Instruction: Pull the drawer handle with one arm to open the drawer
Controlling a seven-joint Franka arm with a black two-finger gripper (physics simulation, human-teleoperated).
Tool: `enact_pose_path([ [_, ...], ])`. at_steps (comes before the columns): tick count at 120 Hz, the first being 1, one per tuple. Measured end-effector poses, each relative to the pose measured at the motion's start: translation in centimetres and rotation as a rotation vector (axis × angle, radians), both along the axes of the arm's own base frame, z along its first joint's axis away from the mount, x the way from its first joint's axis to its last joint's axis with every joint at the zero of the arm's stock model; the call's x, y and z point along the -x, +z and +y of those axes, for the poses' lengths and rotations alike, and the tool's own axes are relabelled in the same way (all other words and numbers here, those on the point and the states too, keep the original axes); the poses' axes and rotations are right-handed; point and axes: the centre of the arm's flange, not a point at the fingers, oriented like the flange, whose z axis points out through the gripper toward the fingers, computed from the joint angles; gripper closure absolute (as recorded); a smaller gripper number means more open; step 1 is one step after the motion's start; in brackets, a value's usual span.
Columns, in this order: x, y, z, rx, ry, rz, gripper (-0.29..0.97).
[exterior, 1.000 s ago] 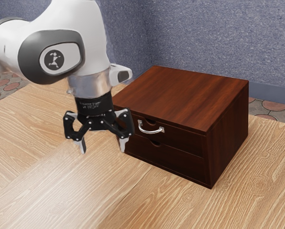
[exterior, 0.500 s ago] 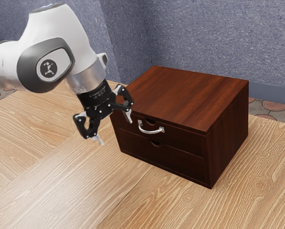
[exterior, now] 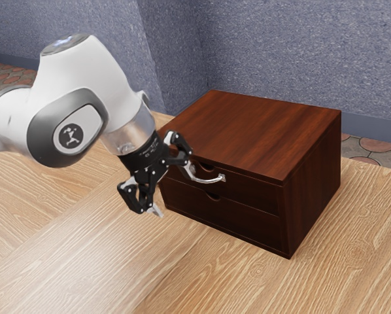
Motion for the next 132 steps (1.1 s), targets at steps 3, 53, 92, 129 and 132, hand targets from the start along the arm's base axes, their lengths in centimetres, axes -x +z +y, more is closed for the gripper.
enact_pose_path([
  [3,0.0,0.0,0.3,-0.006,0.008,-0.002,0.00],
  [53,-3.0,-1.7,1.0,-0.038,0.019,0.013,0.00],
  [92,-5.1,-2.9,1.1,-0.041,0.016,0.022,0.00],
  [129,-5.5,-3.1,1.9,-0.039,0.026,0.013,0.10],
  [132,-5.5,-3.1,1.8,-0.039,0.025,0.013,0.12],
])
